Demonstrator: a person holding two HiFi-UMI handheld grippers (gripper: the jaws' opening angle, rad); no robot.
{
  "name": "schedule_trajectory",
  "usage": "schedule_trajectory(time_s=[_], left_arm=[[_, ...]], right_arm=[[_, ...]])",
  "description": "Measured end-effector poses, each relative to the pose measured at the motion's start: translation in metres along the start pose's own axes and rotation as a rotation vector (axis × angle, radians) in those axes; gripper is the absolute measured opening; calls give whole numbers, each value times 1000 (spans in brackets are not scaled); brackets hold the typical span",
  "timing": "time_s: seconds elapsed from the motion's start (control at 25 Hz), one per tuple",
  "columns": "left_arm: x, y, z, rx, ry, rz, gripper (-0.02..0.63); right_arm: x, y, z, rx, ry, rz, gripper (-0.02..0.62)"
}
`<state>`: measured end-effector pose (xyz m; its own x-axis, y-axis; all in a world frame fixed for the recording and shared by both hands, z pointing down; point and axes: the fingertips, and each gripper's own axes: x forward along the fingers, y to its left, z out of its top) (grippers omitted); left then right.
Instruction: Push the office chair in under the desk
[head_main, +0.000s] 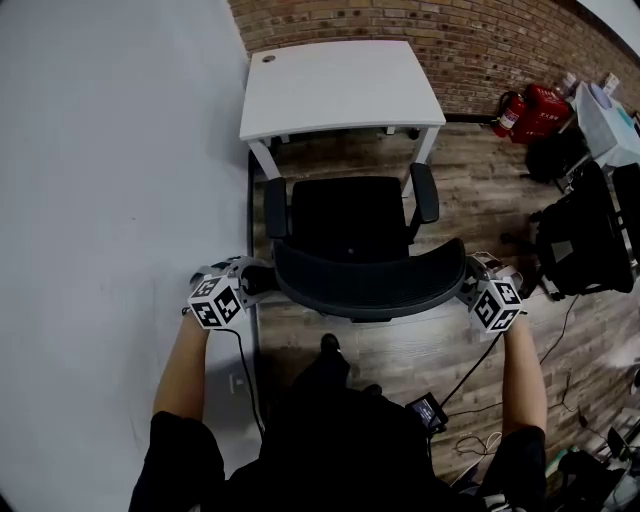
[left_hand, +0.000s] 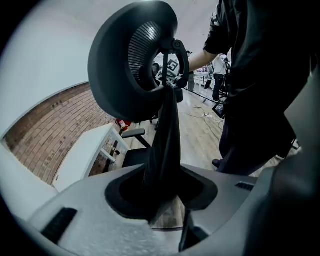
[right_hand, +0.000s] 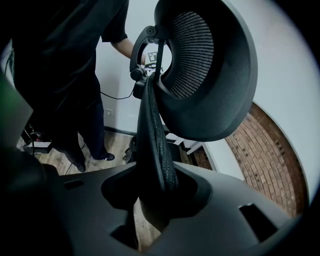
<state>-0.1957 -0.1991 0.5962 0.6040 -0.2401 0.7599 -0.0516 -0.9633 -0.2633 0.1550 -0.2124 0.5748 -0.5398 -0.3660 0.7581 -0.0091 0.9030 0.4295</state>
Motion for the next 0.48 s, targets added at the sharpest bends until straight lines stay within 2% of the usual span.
schedule_trajectory(time_s=[0.24,0.48], left_arm=[[-2,33,-23,10,-13,-4,152],[-2,70,-32,25,-29,5,152]], right_arm=[[27,-24,9,2,38,69,130],[41,-55,13,17,25,12,132]])
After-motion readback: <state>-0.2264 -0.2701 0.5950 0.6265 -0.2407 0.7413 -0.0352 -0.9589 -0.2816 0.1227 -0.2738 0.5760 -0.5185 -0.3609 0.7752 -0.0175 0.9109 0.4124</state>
